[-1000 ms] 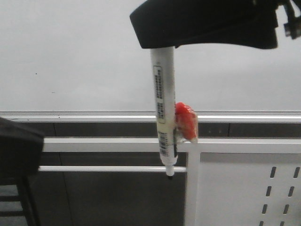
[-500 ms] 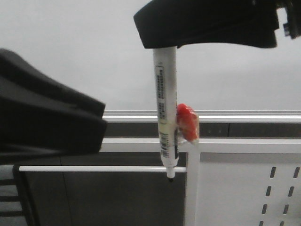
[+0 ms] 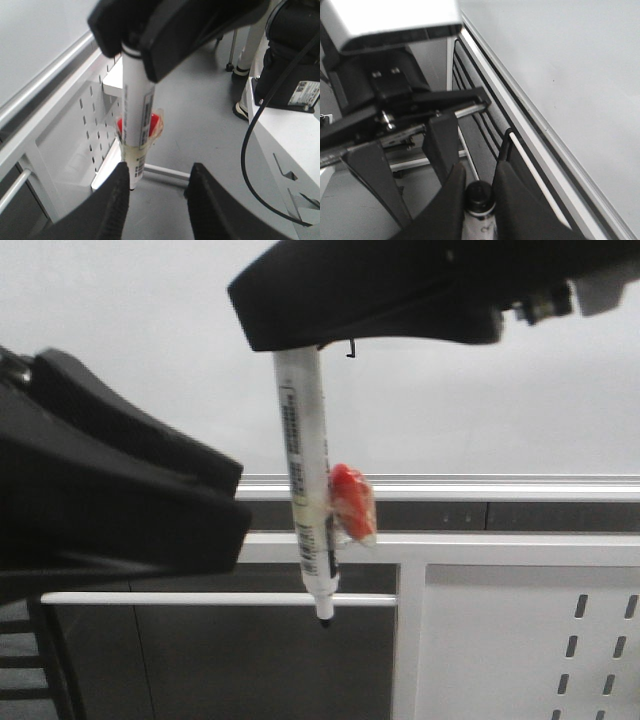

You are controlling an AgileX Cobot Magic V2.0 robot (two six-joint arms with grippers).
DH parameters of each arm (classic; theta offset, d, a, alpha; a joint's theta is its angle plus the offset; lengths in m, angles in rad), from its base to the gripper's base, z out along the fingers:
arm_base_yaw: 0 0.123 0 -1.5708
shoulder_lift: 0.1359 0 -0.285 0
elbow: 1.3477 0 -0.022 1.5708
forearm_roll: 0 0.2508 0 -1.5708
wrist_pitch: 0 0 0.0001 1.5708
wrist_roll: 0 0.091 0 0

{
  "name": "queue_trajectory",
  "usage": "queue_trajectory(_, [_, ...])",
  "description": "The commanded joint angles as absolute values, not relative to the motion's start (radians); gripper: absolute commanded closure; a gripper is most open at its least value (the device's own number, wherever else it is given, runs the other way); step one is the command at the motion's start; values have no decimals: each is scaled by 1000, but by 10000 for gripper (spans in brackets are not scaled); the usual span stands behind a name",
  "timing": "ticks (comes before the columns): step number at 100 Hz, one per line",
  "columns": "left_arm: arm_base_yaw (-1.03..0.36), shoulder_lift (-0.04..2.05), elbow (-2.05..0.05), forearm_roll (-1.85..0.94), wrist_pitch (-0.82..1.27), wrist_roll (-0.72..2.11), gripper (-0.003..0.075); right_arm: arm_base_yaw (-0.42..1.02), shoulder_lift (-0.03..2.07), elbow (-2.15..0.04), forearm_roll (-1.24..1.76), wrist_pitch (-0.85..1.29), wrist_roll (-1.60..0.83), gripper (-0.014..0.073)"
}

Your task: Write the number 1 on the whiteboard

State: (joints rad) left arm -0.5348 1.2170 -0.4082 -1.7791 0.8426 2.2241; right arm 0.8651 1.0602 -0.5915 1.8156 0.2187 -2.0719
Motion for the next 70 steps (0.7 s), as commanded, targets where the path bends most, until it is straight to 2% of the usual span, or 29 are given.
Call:
queue_trajectory(1, [-540,1226,-443,-1853,902,2240,455,864,1053,-629,1861,278,-2070,665])
queue_trajectory(70, [-540,1316,-495,-1853,900,2247,455,864,1053,-670,1861,337,-2070,665])
